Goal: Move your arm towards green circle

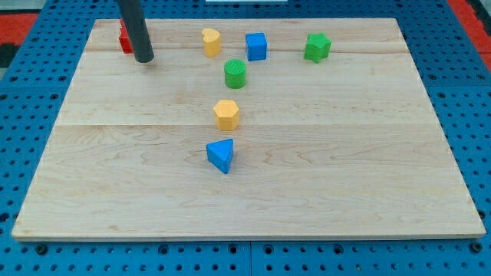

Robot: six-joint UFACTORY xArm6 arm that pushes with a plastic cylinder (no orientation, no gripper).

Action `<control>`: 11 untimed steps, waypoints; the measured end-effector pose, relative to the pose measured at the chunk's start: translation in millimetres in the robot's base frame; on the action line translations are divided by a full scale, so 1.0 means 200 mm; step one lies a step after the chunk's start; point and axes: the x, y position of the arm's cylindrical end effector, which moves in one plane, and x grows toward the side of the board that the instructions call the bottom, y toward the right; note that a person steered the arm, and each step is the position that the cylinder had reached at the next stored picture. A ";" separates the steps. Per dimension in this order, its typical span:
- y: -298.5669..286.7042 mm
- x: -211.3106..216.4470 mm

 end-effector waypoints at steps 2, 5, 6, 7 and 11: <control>0.00 0.05; 0.02 0.20; 0.22 0.20; 0.33 0.20; 0.95 0.20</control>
